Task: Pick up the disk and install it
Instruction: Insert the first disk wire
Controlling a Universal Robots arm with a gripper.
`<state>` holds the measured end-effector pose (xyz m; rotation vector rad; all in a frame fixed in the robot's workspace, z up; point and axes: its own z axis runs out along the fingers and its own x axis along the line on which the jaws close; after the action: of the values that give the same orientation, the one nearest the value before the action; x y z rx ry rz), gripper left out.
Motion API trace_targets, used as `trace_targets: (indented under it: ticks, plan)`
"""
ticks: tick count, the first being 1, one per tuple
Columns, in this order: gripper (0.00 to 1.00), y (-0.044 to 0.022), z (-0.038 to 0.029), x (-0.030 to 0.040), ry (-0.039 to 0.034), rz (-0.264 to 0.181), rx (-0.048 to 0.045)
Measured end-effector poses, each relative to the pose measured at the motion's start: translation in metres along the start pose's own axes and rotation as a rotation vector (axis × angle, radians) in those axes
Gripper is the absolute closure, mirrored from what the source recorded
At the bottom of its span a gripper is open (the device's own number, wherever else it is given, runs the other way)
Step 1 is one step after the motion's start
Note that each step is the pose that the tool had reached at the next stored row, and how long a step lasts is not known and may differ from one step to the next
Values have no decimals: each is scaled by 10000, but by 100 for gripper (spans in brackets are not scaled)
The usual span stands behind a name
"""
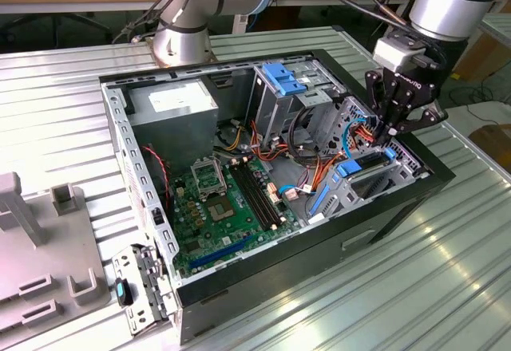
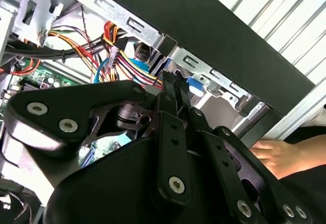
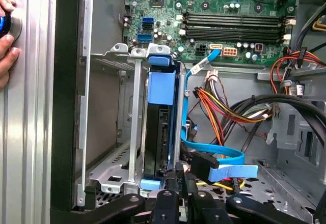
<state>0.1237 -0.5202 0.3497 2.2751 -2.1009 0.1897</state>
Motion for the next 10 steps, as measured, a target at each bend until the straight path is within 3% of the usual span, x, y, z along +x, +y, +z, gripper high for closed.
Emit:
trace_targets:
  ticks: [4,10]
  plan:
    - [84,24,-36,8,-3,10,90]
    - [84,65,-33,60,100,72,175]
